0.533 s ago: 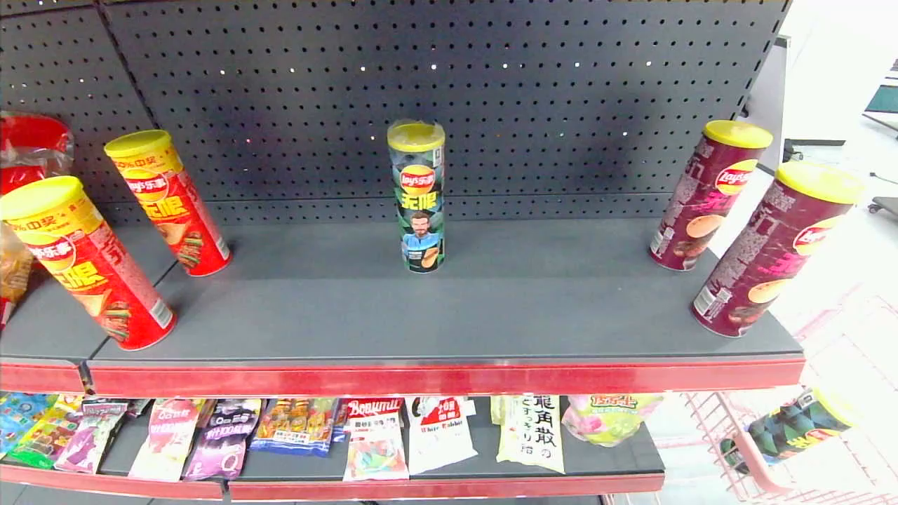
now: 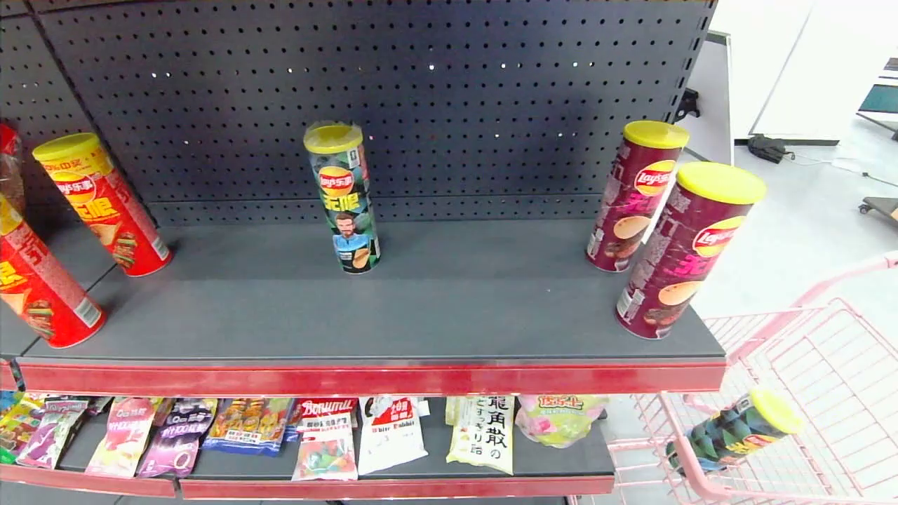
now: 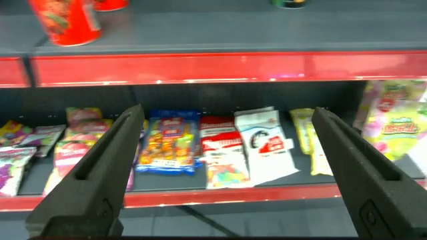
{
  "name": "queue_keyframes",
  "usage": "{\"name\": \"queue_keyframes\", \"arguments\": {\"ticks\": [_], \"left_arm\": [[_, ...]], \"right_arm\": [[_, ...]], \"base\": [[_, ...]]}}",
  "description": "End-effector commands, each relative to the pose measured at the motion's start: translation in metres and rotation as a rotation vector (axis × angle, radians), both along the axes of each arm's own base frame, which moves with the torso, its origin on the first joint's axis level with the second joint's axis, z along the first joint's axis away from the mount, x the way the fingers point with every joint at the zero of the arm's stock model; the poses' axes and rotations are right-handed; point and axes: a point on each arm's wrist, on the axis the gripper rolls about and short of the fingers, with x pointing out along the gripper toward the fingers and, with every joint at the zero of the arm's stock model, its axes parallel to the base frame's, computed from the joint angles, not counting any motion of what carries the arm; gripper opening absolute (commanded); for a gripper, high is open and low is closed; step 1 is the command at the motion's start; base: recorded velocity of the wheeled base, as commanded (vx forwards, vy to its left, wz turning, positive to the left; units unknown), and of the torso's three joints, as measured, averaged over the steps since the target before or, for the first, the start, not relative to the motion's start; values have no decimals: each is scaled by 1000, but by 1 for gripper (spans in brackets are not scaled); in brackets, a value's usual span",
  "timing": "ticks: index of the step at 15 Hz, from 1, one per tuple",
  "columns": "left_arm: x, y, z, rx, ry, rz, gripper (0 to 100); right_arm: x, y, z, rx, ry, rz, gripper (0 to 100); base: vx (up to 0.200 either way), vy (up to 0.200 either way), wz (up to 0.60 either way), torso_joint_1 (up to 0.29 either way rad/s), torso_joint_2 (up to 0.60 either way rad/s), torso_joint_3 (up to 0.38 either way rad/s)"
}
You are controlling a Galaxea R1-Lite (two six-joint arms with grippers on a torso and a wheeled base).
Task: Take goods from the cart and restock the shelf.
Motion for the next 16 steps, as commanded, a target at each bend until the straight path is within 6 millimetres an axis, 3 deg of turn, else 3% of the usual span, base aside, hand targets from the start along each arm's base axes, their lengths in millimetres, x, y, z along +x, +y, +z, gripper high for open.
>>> {"name": "queue_keyframes", "arguments": {"ticks": [1,6,12,16], "left_arm": [[0,0,0,0,2,0,100],[0,0,0,0,2,0,100],[0,0,0,0,3,0,100],[0,0,0,0,2,0,100]], "right_arm": [[0,0,0,0,-1,1,100],[0,0,0,0,-1,1,100],[0,0,0,2,-1,1,100],[0,0,0,2,-1,1,100]], "base": [[0,-200,0,7,-2,2],[0,-200,0,0,2,4],[0,0,0,0,0,0],[-150,0,0,5,3,-1]]}}
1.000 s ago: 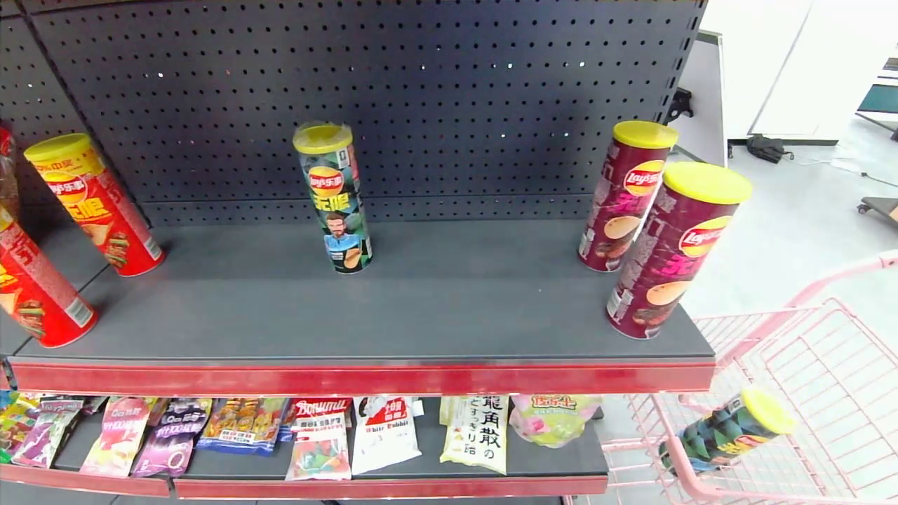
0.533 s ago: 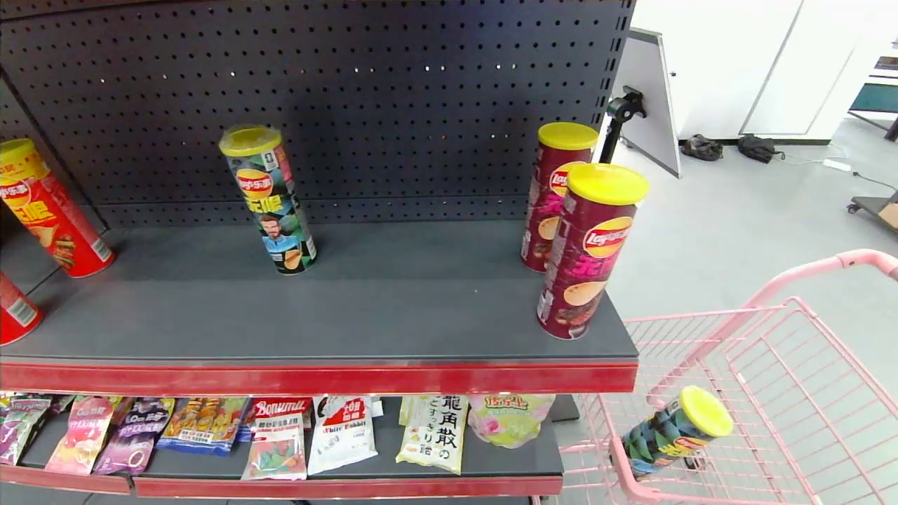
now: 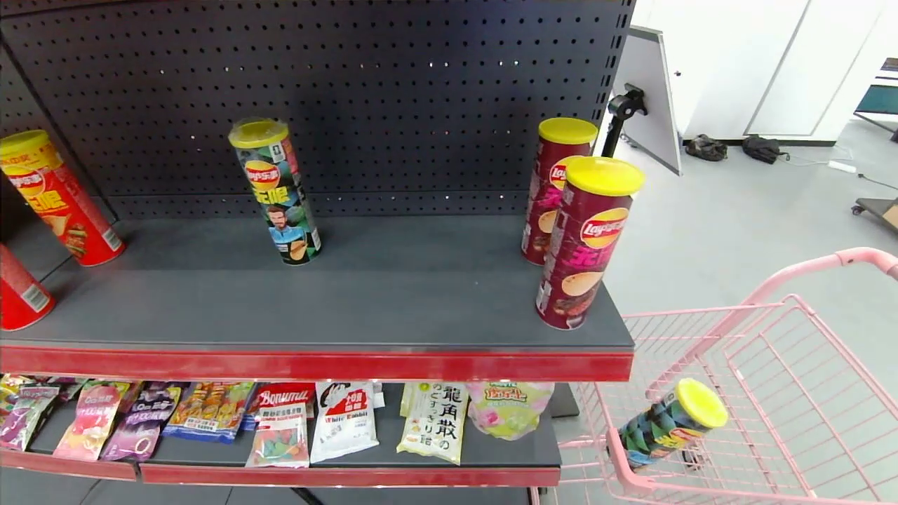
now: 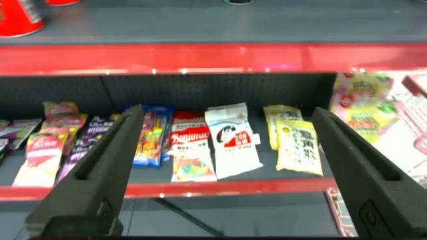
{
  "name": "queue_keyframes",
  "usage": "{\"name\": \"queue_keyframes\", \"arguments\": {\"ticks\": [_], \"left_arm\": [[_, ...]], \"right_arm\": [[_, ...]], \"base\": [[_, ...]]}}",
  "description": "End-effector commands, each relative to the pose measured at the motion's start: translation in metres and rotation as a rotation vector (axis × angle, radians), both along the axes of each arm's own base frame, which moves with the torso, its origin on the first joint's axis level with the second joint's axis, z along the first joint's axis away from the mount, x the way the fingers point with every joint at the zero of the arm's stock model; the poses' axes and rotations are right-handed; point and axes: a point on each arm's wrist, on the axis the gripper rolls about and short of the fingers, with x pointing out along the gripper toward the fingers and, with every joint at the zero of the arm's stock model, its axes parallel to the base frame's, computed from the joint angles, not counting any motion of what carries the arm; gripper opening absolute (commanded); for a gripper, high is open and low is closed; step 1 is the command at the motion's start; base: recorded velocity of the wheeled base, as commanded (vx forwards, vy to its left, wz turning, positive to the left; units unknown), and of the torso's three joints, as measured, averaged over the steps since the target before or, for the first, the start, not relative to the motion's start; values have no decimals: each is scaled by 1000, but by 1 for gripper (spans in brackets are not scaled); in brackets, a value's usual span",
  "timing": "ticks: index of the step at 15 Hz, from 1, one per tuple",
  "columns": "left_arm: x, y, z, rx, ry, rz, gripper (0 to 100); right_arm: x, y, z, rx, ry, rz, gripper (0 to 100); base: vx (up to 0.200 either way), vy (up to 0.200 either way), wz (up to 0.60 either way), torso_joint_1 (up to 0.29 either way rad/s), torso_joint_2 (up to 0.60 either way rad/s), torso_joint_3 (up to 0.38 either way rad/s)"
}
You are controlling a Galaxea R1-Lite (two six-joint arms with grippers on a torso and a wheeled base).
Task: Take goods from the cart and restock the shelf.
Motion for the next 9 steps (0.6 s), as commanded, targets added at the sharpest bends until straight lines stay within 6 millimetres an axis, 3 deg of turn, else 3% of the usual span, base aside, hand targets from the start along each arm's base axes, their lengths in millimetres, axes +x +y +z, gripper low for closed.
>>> {"name": "queue_keyframes", "arguments": {"ticks": [1,4,9], "left_arm": [[0,0,0,0,0,1,100],[0,0,0,0,0,1,100],[0,0,0,0,0,1,100]], "right_arm": [[0,0,0,0,-1,0,100],[0,0,0,0,-1,0,100],[0,0,0,2,0,0,100]], "base": [[0,0,0,0,0,0],[0,0,0,0,0,0],[0,0,-600,7,7,2]]}}
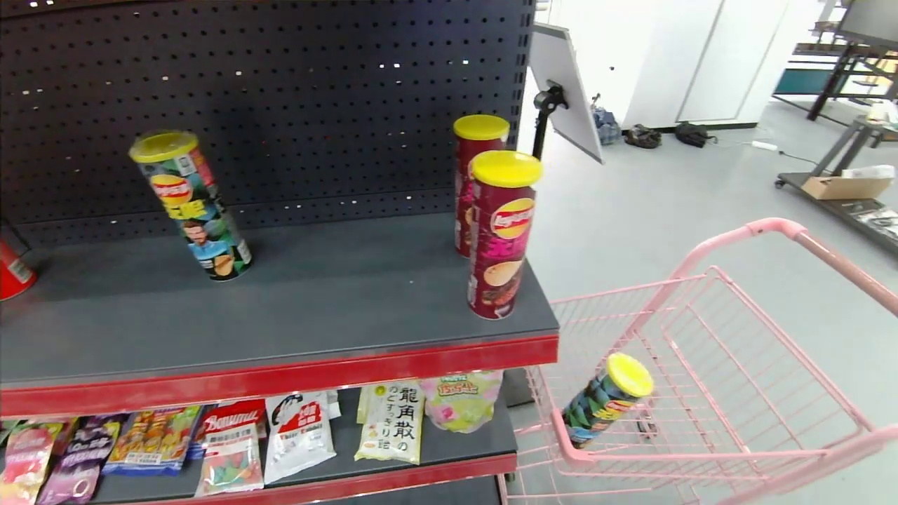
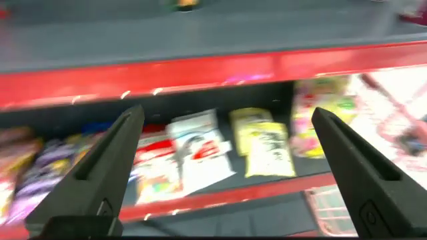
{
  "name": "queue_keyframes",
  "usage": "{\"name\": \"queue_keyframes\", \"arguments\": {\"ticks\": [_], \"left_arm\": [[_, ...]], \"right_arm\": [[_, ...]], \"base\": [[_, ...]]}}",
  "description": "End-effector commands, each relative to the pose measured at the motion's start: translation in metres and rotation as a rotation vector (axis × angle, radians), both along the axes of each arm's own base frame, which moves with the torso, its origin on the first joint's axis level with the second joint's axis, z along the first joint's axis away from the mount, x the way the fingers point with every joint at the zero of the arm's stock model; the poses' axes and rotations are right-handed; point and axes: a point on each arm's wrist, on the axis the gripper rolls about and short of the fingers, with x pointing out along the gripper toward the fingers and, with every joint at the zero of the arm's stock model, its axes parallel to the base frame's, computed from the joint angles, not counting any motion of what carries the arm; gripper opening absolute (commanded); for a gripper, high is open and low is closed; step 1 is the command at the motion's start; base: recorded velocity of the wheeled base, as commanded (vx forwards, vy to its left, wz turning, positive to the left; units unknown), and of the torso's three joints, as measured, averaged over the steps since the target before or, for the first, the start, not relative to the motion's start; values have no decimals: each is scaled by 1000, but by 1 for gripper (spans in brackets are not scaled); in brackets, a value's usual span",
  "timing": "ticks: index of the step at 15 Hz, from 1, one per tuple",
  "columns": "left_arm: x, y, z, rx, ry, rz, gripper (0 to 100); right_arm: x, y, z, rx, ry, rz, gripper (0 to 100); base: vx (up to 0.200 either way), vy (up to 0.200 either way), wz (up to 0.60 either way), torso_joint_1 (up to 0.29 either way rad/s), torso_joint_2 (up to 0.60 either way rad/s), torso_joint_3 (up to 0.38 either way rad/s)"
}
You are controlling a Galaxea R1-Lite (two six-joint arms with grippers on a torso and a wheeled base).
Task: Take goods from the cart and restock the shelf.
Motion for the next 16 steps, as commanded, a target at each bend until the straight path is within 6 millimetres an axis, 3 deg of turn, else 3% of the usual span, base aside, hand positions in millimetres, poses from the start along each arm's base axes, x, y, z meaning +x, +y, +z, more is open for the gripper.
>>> {"name": "queue_keyframes", "arguments": {"ticks": [1,4,9,16], "left_arm": [[0,0,0,0,1,0,100],[0,0,0,0,2,0,100],[0,0,0,0,2,0,100],[0,0,0,0,1,0,100]], "right_arm": [[0,0,0,0,-1,-1,100],[0,0,0,-2,-1,-1,100],[0,0,0,-2,-1,-5,100],[0,0,0,-2,-1,-5,100]], "base": [[0,0,-600,2,2,-2],[0,0,-600,5,2,2],[0,0,0,-18,42,27],[0,0,0,-142,366,223]]}}
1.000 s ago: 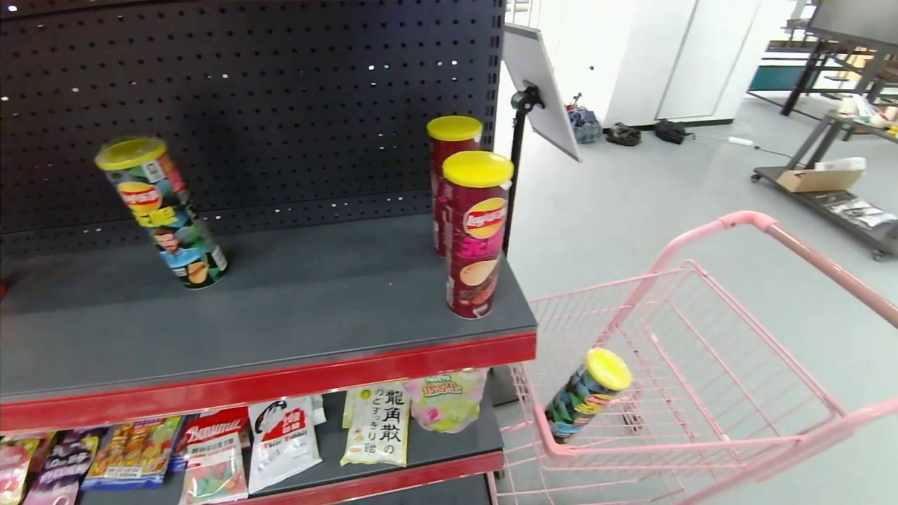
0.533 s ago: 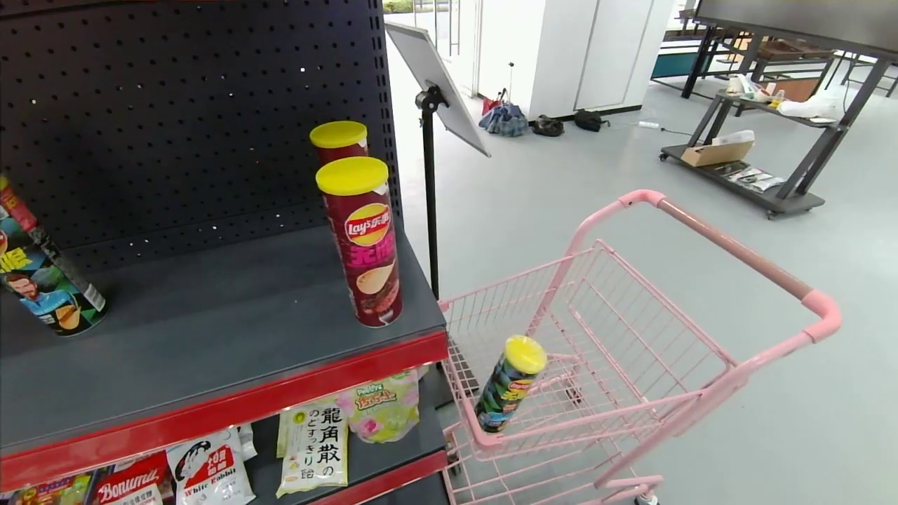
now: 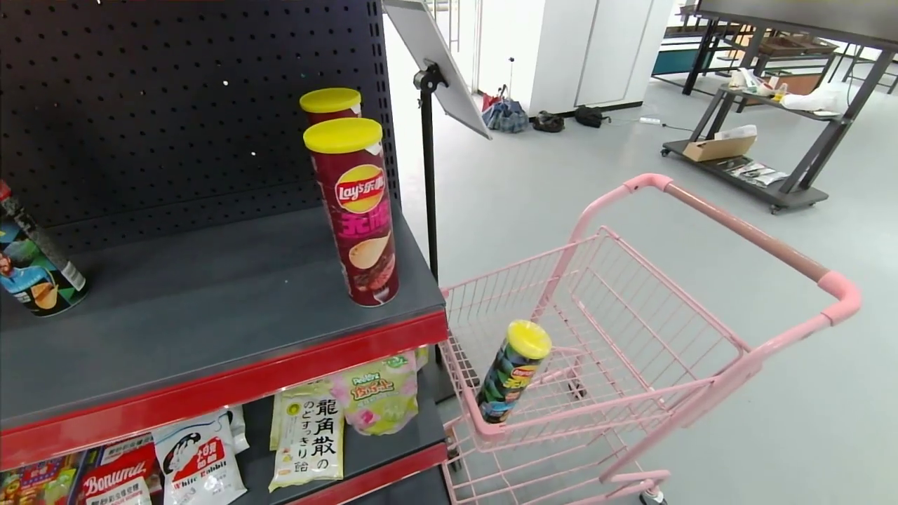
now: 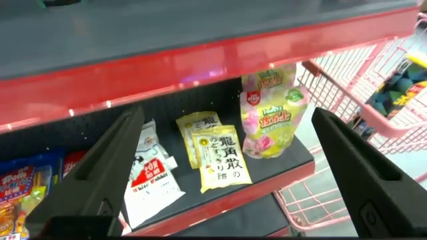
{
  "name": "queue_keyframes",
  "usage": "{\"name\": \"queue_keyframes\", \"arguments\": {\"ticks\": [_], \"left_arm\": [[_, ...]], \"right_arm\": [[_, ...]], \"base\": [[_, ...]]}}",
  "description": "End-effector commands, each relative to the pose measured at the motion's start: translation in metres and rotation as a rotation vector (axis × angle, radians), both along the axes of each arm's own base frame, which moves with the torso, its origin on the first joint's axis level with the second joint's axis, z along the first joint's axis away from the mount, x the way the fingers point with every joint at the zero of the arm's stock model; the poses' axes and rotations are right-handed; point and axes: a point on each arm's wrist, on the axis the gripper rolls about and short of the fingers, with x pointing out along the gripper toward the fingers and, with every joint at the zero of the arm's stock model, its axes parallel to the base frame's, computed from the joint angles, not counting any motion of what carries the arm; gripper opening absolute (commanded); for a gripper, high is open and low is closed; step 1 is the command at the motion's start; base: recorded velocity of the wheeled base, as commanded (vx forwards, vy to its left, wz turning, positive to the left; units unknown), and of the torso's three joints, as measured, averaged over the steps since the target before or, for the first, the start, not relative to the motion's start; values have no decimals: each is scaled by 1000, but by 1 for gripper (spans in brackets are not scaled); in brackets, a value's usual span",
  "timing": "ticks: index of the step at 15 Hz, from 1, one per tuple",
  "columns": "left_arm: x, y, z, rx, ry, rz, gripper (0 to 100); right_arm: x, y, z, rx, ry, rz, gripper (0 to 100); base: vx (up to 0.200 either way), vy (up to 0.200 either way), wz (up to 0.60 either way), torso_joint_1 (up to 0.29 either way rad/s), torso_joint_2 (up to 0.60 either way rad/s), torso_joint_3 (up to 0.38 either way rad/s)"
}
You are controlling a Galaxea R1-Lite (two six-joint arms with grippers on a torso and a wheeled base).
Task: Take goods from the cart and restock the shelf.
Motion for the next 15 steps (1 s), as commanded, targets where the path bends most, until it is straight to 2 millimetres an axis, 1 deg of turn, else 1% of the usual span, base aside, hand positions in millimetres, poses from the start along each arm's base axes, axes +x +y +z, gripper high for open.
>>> {"name": "queue_keyframes", "arguments": {"ticks": [1,4,11,13,15], "left_arm": [[0,0,0,0,0,1,100],[0,0,0,0,0,1,100],[0,0,0,0,0,1,100],[0,0,0,0,2,1,100],[0,0,0,0,-1,1,100]], "right_arm": [[0,0,0,0,-1,1,100],[0,0,0,0,-1,1,100],[0,0,0,-3,-1,1,100],[0,0,0,-3,-1,5,100],[0,0,0,-8,2,6,100]], "base": [[0,0,0,-139,403,256],[0,0,0,-172,473,300],[0,0,0,-163,540,371],[0,0,0,-117,510,378],[0,0,0,-53,239,178]]}}
